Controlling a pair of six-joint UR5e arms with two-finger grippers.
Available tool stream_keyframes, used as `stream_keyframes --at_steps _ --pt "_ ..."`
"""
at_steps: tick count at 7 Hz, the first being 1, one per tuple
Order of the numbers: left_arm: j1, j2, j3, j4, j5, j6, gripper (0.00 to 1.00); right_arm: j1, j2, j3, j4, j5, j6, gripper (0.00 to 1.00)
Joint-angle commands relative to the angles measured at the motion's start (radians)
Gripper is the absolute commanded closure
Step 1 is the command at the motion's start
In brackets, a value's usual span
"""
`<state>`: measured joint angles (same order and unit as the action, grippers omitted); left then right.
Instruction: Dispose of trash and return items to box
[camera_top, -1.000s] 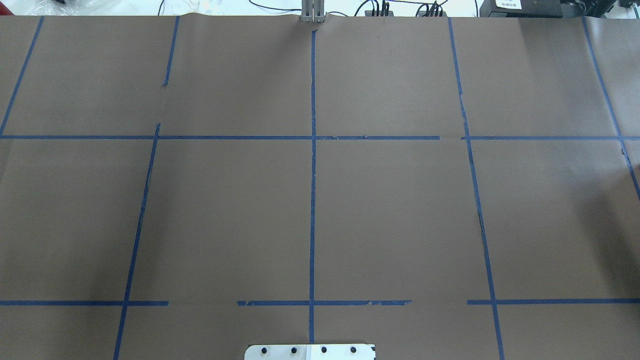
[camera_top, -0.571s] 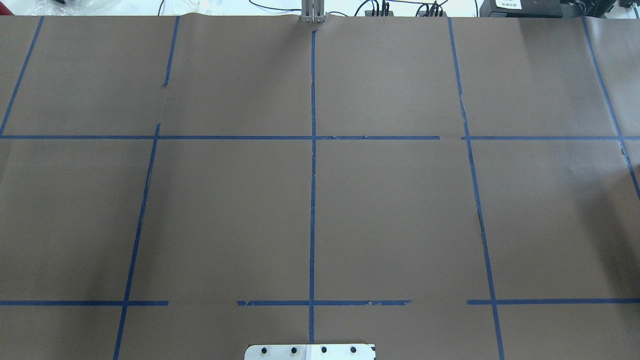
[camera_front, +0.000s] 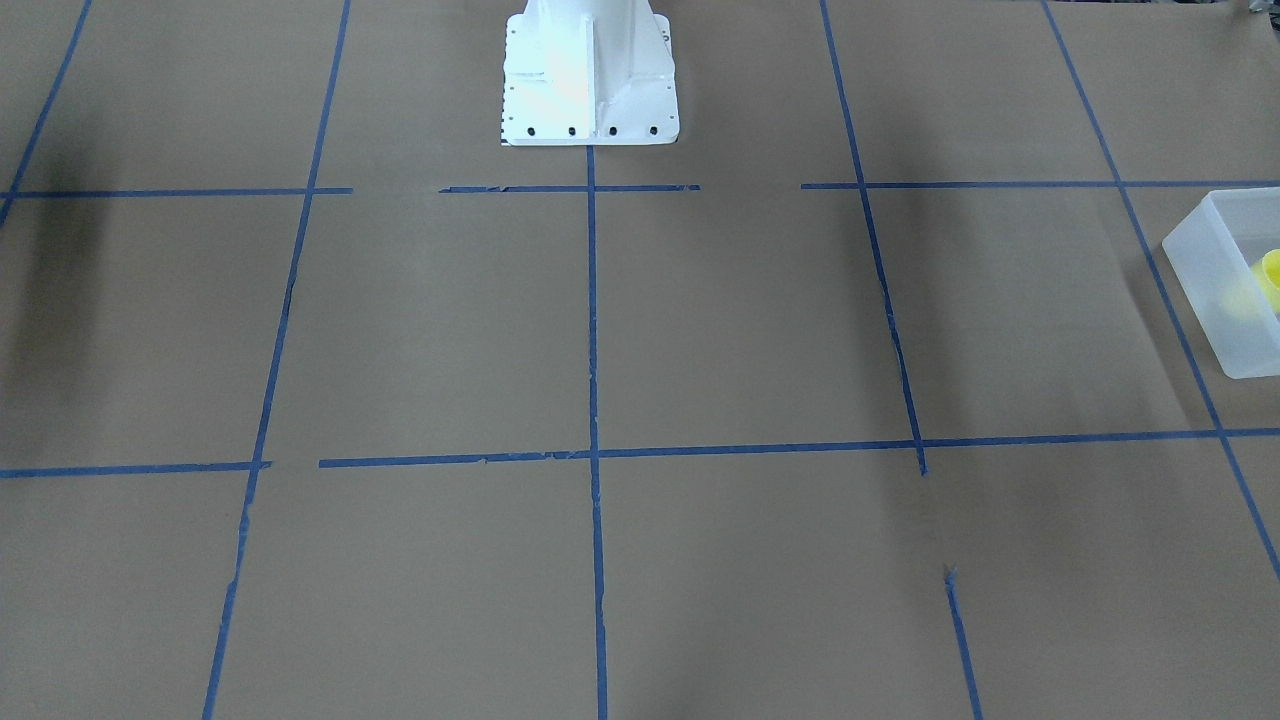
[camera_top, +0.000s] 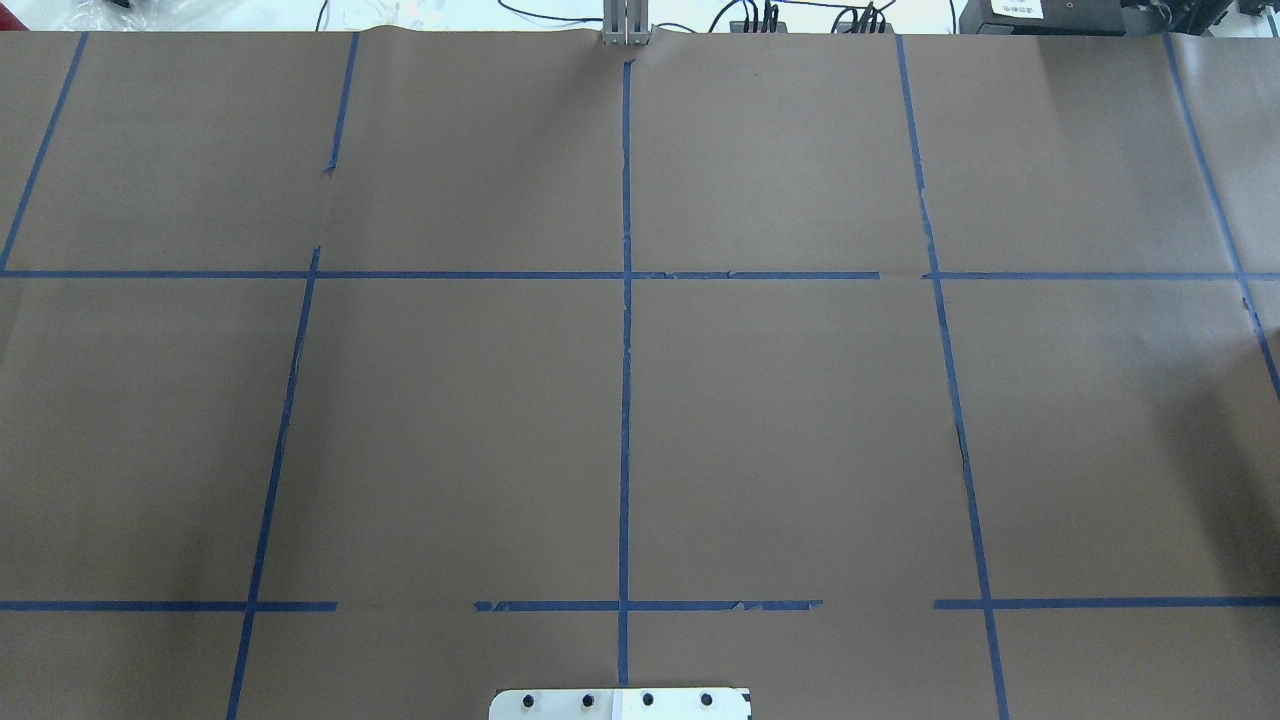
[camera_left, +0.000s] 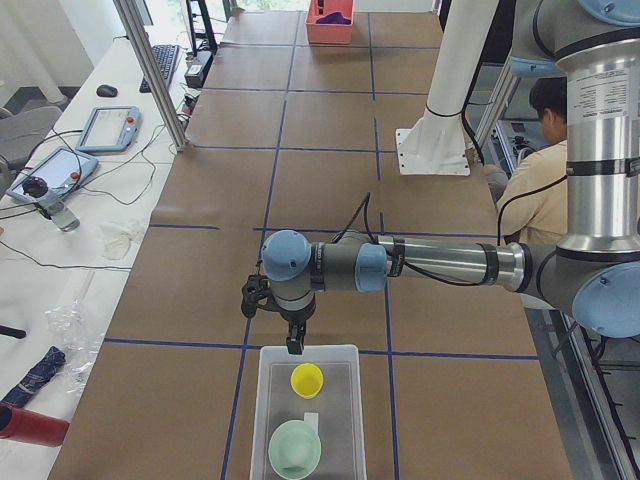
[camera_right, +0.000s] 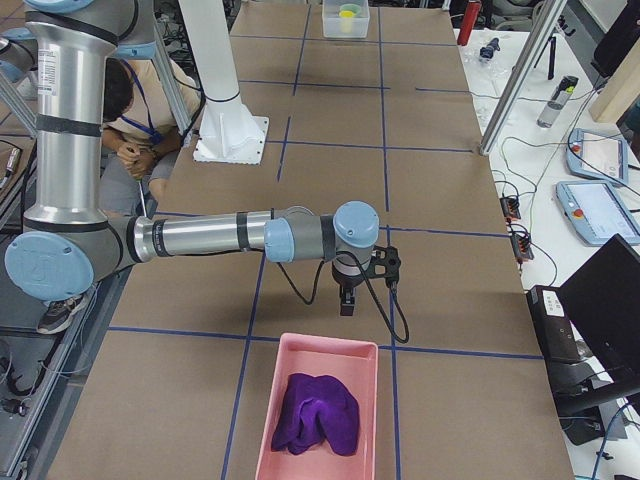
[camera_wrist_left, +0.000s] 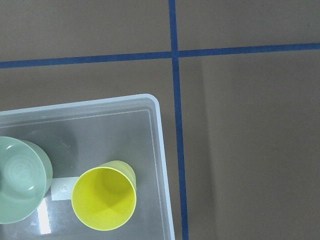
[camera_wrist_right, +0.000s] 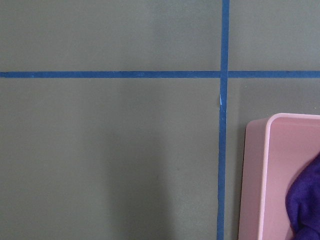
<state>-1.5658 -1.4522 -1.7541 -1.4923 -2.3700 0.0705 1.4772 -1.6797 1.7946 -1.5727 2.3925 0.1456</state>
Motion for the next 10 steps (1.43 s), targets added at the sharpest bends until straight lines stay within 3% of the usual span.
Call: stream_keyframes --at_steps 1,3,10 --pt "0.000 -0.007 -0.001 -0.012 0.002 -0.005 0.00 0.000 0.005 -0.004 0.000 -0.041 0.003 0.00" --pt "-0.003 -0.002 -0.004 -0.066 0.003 -0.009 0.00 0.008 0.002 -0.004 0.000 -0.039 0.000 0.00" --pt "-0.003 -0.028 0.012 -0.069 0.002 -0.008 0.00 0.017 -0.006 -0.008 0.000 -0.038 0.003 0.00"
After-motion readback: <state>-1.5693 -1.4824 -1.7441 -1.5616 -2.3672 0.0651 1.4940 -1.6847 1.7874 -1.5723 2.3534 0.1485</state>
